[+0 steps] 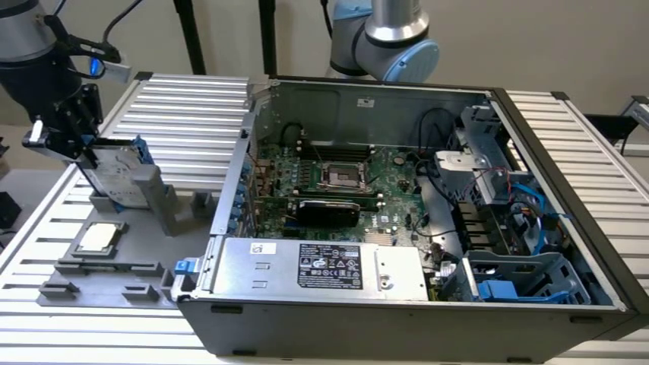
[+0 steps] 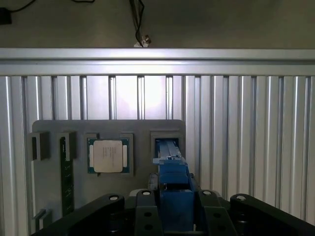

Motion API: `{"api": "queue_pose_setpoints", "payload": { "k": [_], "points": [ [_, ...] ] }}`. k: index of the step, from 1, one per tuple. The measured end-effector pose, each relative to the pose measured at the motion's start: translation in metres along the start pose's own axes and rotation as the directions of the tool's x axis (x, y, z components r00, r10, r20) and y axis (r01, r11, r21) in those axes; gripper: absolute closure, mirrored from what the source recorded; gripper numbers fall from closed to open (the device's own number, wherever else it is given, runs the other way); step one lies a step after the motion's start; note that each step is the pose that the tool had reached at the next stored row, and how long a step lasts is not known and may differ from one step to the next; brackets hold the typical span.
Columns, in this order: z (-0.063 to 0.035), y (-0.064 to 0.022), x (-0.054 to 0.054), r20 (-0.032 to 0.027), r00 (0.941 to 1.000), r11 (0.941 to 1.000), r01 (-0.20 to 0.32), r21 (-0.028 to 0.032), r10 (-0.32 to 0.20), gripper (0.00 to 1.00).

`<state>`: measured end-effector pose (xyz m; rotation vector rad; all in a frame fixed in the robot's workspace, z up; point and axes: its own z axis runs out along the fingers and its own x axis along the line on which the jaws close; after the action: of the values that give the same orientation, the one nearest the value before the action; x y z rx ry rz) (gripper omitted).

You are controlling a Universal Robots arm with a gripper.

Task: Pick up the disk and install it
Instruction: 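Pick up the disk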

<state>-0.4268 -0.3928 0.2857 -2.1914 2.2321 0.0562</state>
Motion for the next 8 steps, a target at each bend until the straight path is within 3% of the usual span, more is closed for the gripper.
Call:
{"api": "queue_pose_setpoints", "payload": {
  "k": [4,8],
  "points": [
    [-0.0033,0.0,0.0,0.0001,1.0,1.0,0.0,0.0004,0.0,0.67],
    [-0.02,-0.001,-0.001,0.0003,1.0,1.0,0.0,0.0001,0.0,0.67]
  ]
}}
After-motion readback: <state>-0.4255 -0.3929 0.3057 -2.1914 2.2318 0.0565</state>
